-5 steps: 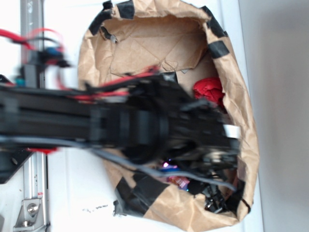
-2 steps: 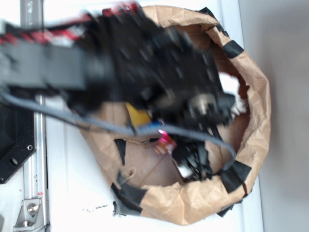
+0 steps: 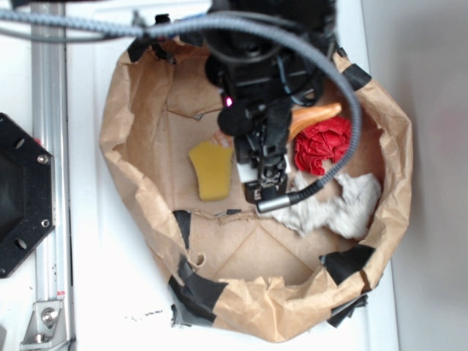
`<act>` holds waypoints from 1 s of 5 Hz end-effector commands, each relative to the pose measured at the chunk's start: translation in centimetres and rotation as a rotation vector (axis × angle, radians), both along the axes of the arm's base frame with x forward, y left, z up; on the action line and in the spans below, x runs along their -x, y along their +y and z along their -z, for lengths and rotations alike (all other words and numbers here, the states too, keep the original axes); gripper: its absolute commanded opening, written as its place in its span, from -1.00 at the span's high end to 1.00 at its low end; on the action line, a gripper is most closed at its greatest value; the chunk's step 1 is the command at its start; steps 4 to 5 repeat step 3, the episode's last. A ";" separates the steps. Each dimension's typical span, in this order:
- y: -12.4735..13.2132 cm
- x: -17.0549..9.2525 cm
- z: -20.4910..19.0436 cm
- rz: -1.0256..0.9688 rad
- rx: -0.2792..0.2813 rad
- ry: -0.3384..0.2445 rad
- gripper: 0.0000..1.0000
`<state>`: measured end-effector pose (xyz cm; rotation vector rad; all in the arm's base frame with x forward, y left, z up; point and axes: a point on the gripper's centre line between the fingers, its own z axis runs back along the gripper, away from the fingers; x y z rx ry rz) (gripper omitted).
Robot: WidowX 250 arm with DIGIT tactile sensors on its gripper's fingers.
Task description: Grab the shell.
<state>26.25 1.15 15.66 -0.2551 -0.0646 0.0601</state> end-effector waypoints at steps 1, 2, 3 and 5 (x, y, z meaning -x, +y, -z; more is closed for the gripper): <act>-2.4 0.5 -1.5 0.234 -0.296 -0.130 1.00; -2.5 0.6 -0.8 0.235 -0.353 -0.170 1.00; -2.2 0.6 -1.1 0.207 -0.337 -0.172 1.00; -2.2 0.6 -1.1 0.207 -0.337 -0.172 1.00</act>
